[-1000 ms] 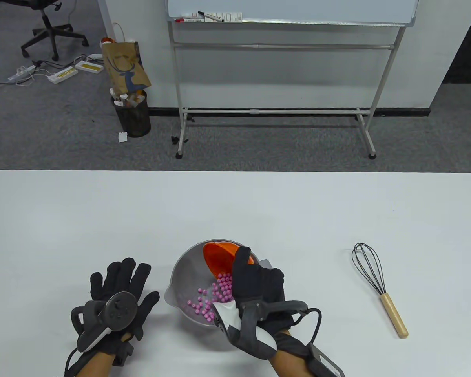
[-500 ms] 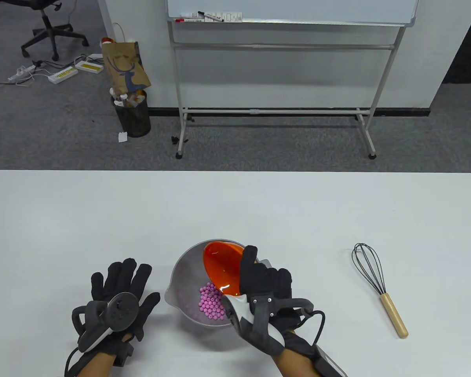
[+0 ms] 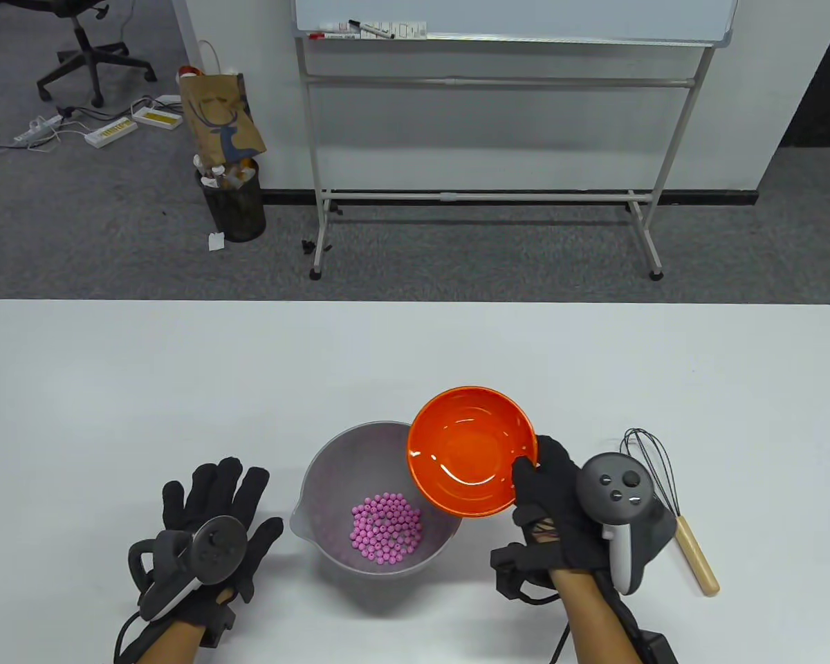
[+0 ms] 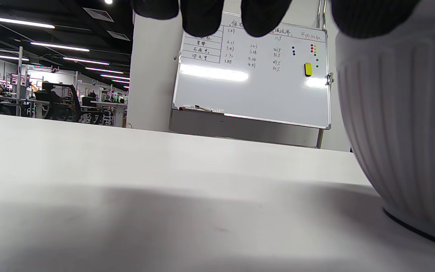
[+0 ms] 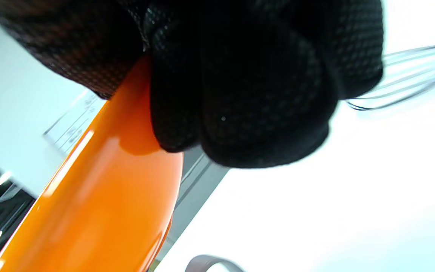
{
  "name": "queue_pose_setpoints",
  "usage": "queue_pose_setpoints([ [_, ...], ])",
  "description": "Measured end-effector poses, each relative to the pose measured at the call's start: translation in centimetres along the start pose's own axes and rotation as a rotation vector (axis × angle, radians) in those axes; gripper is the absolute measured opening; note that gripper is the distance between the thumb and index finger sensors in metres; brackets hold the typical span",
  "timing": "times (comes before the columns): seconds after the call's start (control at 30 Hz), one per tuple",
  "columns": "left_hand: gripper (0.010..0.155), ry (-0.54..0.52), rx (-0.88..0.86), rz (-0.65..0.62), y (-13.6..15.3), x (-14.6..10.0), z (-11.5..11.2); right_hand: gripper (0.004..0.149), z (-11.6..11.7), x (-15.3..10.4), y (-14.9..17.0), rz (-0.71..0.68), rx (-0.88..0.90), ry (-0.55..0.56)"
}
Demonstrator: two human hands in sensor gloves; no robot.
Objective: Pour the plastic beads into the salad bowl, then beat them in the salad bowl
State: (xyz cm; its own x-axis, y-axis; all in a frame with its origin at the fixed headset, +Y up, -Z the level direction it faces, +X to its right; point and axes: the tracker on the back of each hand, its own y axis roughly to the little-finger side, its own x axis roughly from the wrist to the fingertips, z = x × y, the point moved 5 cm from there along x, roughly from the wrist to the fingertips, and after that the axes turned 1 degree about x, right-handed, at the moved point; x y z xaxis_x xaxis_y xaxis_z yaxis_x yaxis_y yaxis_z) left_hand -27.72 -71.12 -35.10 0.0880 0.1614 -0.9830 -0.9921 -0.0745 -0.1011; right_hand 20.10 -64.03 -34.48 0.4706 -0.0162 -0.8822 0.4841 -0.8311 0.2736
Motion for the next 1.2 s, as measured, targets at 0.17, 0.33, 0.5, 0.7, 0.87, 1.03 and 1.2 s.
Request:
queue_pose_setpoints([
  [0.17,0.072,-0.004,-0.01,0.002,0.0,0.0,0.0,0.055,-1.2,1.5,6.2,0.157,0.036,0.043],
  [0.33,0.072,-0.001,-0.005,-0.004,-0.2,0.0,0.0,0.055,-0.4,2.1,10.8,0.263,0.011,0.03],
  [0.5,0.072,0.0,-0.001,-0.007,-0.3,0.0,0.0,0.056,1.2,2.6,13.9,0.358,-0.033,-0.068],
  [0.7,0.072,0.005,0.003,-0.003,-0.3,0.0,-0.1,0.057,2.7,2.7,15.2,0.39,-0.079,-0.157],
  [0.87,0.072,0.005,0.004,-0.004,-0.3,0.0,-0.1,0.063,3.1,2.5,15.2,0.383,-0.106,-0.175],
  [1.03,0.072,-0.001,-0.004,-0.007,-0.4,0.0,0.1,0.073,3.0,2.2,15.0,0.363,-0.161,-0.176],
  [1.2,0.072,-0.004,-0.009,-0.008,-0.3,0.0,0.1,0.076,1.6,1.5,14.4,0.336,-0.22,-0.111],
])
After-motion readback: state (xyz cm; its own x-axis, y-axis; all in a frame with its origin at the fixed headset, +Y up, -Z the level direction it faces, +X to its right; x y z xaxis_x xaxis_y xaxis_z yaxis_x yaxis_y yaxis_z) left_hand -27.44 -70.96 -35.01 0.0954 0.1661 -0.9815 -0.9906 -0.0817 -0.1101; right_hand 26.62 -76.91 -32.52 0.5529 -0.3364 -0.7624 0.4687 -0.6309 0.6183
